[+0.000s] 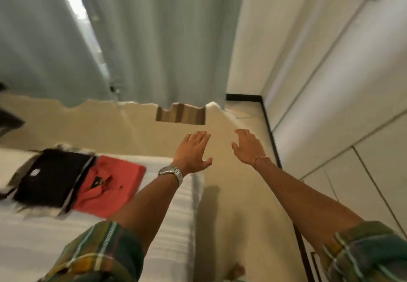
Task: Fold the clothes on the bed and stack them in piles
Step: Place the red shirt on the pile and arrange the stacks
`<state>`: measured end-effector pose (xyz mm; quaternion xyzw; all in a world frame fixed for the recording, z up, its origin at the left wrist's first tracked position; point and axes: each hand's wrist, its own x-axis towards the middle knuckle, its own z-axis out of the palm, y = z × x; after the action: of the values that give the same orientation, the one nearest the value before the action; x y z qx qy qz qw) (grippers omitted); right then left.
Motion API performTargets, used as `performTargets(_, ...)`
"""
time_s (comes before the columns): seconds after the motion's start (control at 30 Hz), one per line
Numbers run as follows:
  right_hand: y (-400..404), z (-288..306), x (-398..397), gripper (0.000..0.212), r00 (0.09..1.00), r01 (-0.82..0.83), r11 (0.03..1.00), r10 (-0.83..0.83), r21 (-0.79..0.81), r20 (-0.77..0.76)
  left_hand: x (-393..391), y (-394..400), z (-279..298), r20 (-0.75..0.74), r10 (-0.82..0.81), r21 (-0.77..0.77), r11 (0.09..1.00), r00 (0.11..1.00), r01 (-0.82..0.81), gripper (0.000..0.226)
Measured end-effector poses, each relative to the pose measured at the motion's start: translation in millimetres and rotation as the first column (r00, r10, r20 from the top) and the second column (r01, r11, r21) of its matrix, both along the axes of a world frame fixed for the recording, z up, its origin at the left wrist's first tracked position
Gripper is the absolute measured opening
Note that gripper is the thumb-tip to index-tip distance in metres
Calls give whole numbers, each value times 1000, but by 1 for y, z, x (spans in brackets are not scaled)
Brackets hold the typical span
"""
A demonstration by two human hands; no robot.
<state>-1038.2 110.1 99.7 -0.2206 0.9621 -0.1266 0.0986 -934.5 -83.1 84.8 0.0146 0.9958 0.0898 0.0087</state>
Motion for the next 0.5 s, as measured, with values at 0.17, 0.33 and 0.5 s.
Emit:
performTargets(0.17,142,2,-1,50,957,290,957,-290,1,19,-63,129,8,-8,-309,-2,951,951,309,88)
performTargets(0.33,289,-3,24,51,829,557,830,-556,-4,67,-98,269,9,-3,-571,-17,821,821,571,87)
performTargets(0.5,407,-18,72,51,659,746,666,-740,7,133,-106,390,4,64,-752,1,658,657,753,86)
